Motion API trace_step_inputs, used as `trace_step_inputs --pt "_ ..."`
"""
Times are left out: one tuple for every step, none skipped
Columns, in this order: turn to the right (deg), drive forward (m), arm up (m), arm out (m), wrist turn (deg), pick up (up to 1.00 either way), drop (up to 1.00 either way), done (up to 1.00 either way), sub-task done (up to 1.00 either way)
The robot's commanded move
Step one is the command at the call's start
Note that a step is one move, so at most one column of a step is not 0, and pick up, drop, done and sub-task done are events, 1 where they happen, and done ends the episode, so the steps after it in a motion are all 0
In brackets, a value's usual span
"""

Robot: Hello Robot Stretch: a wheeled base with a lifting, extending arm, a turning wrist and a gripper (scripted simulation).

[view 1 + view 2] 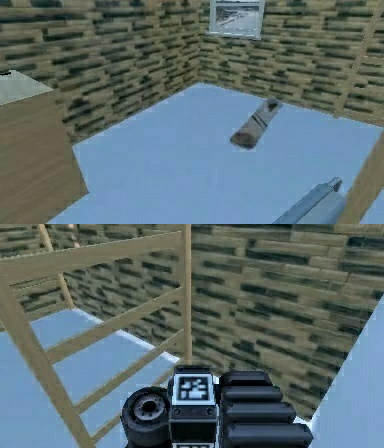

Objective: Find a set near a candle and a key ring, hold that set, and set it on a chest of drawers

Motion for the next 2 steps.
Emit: trace_step_inputs --pt "-9.0 0.0 0.0 0.0 0.0 0.0 0.0 0.0 0.0" --pt "0.0 0.45 0.0 0.0 0.0 0.0 0.0 0.0 0.0"
